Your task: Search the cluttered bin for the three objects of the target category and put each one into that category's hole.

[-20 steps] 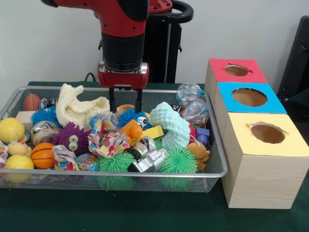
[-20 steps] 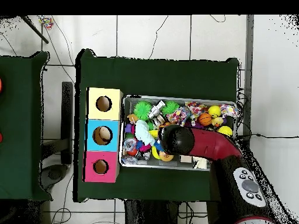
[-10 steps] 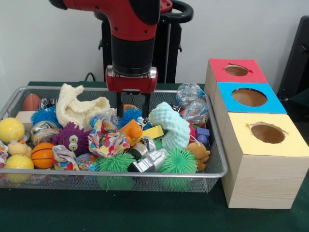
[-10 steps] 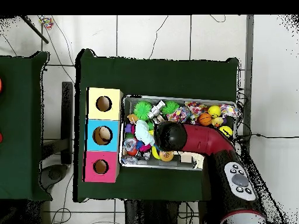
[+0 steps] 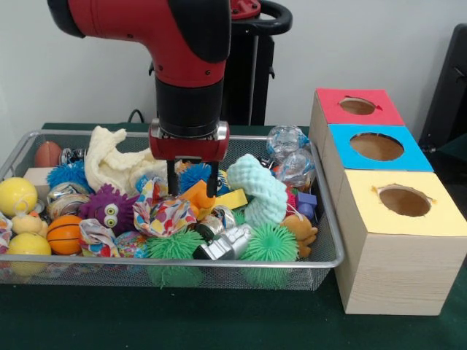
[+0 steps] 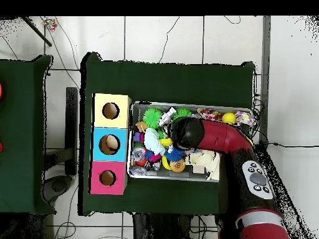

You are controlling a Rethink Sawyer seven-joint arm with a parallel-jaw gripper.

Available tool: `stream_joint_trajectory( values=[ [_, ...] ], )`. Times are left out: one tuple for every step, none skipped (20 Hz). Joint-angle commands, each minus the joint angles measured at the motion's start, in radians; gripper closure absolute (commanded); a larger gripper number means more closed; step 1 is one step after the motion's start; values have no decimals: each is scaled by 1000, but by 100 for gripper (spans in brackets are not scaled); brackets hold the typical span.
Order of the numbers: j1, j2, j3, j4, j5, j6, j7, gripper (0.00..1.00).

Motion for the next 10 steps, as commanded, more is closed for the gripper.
stream_joint_trajectory(
  values=[
    [-32, 48, 56, -72, 37, 102, 52, 0],
    [-34, 50, 57, -69, 35, 93, 53, 0],
    [-34, 51, 56, -67, 31, 77, 55, 0],
    [-34, 52, 54, -61, 29, 67, 60, 0],
    [-35, 53, 52, -55, 27, 53, 64, 0],
    [-35, 54, 50, -48, 24, 39, 68, 0],
    [-34, 53, 47, -41, 22, 28, 76, 0],
    [-30, 55, 43, -39, 20, 19, 84, 0],
    [-29, 54, 40, -30, 18, 7, 91, 0],
    [-30, 53, 38, -16, 17, -8, 99, 0]
  ],
)
